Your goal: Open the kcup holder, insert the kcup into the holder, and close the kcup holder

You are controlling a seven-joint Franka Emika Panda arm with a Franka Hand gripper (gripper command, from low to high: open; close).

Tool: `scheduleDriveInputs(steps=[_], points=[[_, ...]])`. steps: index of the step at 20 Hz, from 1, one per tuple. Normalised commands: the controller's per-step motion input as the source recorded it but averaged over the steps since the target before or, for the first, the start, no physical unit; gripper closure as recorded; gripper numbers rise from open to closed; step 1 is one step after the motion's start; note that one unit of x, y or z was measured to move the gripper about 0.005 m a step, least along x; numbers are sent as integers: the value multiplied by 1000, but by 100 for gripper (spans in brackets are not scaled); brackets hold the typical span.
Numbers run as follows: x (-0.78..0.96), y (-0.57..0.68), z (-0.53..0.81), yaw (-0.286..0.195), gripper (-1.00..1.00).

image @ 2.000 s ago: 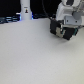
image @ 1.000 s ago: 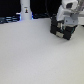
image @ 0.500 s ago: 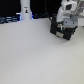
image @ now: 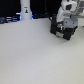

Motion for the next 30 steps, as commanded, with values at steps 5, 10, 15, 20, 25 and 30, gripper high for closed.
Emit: scheduleDriveInputs(steps=[5, 10, 15, 20, 25, 30], points=[[207, 254, 465, -13, -100], [214, 234, 315, -20, -100], [192, 515, 203, 32, -100], [163, 554, 234, 78, -100], [-93, 520, 92, 101, -100], [-109, 370, 14, 73, -100]])
